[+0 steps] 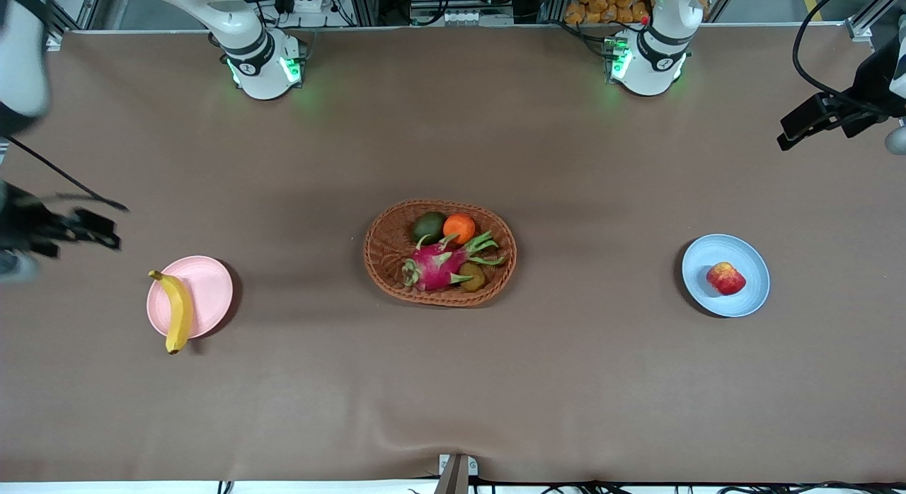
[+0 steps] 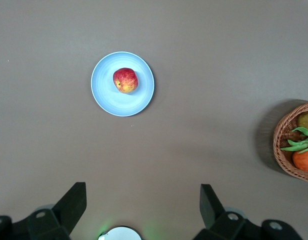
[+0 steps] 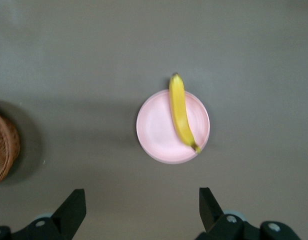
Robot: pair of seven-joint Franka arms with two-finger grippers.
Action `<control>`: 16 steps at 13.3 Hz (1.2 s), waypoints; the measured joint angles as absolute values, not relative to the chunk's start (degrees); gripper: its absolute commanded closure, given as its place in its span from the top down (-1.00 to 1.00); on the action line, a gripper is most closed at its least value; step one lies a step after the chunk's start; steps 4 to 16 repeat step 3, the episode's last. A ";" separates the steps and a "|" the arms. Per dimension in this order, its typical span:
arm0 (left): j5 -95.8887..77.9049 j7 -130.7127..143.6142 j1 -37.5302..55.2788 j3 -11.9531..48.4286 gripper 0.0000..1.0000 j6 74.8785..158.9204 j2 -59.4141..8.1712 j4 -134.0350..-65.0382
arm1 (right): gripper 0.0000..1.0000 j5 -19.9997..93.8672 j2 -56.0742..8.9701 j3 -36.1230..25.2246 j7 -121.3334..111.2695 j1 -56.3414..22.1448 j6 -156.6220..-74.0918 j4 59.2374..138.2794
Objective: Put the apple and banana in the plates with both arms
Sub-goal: 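Lower the banana onto the pink plate, open and withdraw the right gripper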
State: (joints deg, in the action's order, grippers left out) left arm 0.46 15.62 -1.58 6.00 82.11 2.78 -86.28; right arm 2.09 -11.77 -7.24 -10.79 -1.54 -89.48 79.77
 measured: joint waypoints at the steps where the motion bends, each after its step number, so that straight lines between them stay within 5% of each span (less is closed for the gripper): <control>1: 0.46 15.58 -1.60 5.99 1.00 82.09 2.77 -86.29 | 1.00 2.12 -10.03 -7.25 -9.32 -1.02 -86.80 79.85; 16: 0.46 15.57 -1.63 5.99 1.00 82.00 2.77 -86.29 | 1.00 2.16 -6.47 -6.95 -5.52 -1.03 -83.99 80.80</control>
